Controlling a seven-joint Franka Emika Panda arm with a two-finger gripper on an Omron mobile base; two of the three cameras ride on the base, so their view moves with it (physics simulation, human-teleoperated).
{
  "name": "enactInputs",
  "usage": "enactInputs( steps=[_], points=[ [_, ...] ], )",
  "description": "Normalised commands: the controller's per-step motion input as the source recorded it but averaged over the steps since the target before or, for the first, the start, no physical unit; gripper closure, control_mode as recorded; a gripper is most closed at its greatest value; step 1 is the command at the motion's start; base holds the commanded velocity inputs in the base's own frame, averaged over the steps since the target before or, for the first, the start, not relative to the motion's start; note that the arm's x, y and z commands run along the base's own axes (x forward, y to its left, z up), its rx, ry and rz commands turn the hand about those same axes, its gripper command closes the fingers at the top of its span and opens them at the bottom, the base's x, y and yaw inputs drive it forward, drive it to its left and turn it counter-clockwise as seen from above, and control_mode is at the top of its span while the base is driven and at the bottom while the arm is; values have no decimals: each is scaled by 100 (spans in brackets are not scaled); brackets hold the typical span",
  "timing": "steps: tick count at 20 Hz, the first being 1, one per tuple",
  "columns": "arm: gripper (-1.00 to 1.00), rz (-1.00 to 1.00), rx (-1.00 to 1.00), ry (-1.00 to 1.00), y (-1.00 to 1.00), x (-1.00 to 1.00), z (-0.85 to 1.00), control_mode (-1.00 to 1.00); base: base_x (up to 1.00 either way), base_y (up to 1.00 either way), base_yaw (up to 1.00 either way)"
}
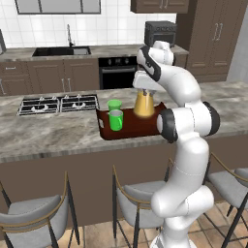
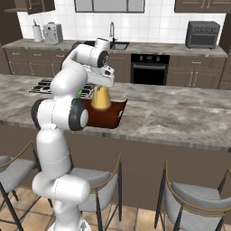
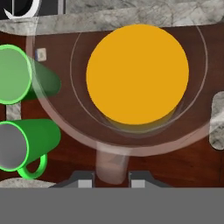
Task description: There is a tray on the dining counter. Grab the cup, mug, and pitcher and place them on the tray. The pitcher may be placed next to the tray if it cannot fit the tray.
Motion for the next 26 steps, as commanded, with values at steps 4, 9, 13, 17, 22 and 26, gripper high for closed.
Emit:
enactInputs(
  steps=[4,9,13,17,22,26],
  points=[
    [100,0,0,1,0,0,0,-100,0,0,0],
    [100,0,0,0,0,0,0,-100,0,0,0],
    [-100,0,0,0,0,0,0,-100,0,0,0],
    [-100,0,0,0,0,0,0,-100,0,0,0],
    [-100,0,0,0,0,0,0,-100,0,0,0],
    [-100,0,0,0,0,0,0,-100,0,0,0]
  ],
)
